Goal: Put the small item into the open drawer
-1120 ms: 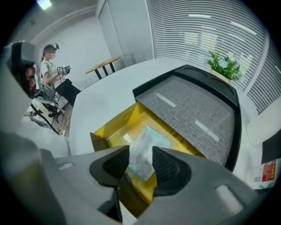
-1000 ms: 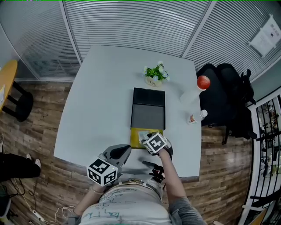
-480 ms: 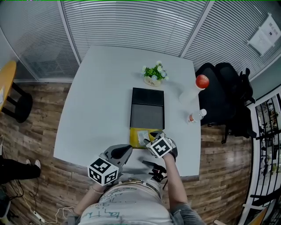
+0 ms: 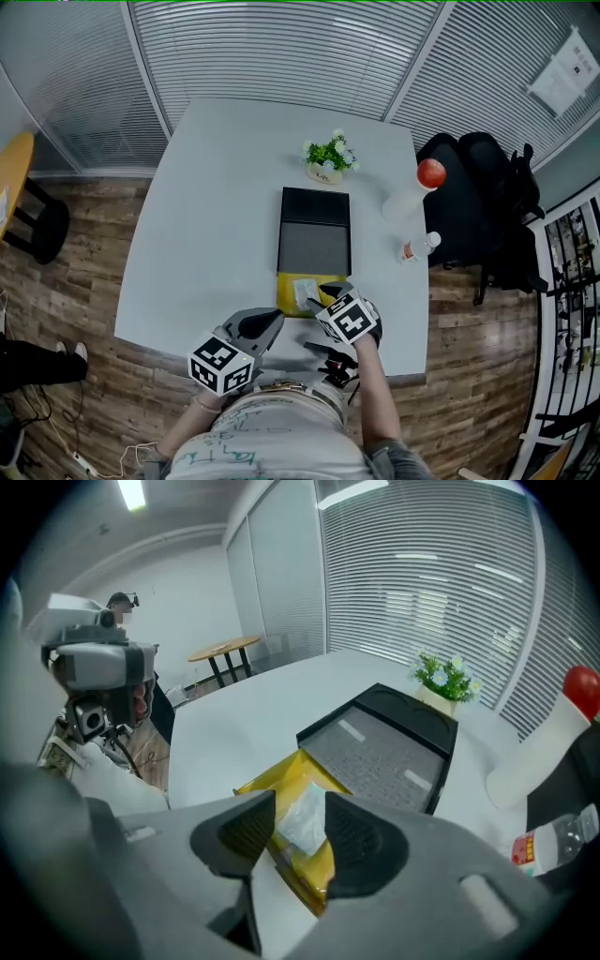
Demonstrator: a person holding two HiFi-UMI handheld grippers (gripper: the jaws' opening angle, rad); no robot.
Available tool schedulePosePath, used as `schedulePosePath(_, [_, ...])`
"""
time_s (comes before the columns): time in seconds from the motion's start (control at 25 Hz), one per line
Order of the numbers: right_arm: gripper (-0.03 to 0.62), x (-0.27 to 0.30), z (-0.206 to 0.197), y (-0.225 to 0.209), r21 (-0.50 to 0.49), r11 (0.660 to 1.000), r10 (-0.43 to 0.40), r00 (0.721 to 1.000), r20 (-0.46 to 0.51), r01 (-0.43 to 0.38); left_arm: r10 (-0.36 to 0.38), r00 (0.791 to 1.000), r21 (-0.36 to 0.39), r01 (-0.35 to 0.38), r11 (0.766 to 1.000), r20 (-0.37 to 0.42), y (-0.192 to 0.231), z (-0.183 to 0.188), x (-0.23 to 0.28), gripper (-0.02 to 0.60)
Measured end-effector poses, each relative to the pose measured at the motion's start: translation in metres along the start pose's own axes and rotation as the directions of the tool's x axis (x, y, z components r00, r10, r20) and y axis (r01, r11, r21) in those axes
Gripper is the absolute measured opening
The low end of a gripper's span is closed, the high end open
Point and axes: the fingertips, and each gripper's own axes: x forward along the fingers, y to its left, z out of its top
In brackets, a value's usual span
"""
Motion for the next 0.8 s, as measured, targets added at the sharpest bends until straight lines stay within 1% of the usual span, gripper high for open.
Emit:
schedulePosePath(0.08, [0.163,-0.005,0.000,0.002,-0.023,1.000,-0.002,1.000,0.001,0.002,0.001,1.000,-0.002,-0.001,1.000,-0.005,0.000,-0.001,0.000,-0.003])
schedulePosePath(0.12, [0.149,-0.007,0.000,0.003,-0.033,0.999,-0.004,1.000,0.005,0.004,0.002,1.000,-0.003,-0.002,1.000,-0.008,0.000,-0.001,0.000,-0.003])
schedulePosePath(0.32, [0.021,-0.020,0.008,0.006,-0.058,0.998,-0.025,0.997,0.066,0.029,-0.003,1.000,-0.004,0.003,1.000,-0.017,0.001,-0.003,0.002,-0.003])
schedulePosePath(0.36, [0.003,-0.022,0.010,0.007,-0.061,0.998,-0.025,0.997,0.074,0.030,-0.004,1.000,-0.004,0.004,1.000,-0.019,0.000,-0.003,0.002,-0.003])
schedulePosePath(0.52, [0.003,-0.031,0.012,0.016,-0.090,0.996,-0.018,0.996,0.086,0.026,-0.012,1.000,0.012,0.012,1.000,-0.024,-0.002,-0.003,0.003,-0.003])
schedulePosePath(0.72, [0.003,-0.042,0.025,0.027,-0.157,0.987,0.005,0.985,0.173,0.022,-0.025,1.000,0.045,0.025,0.999,-0.001,-0.005,0.008,0.006,-0.003])
schedulePosePath(0.8, [0.003,-0.048,0.033,0.034,-0.184,0.983,0.035,0.974,0.224,0.008,-0.009,1.000,0.052,0.008,0.999,0.024,-0.003,0.016,0.007,-0.003])
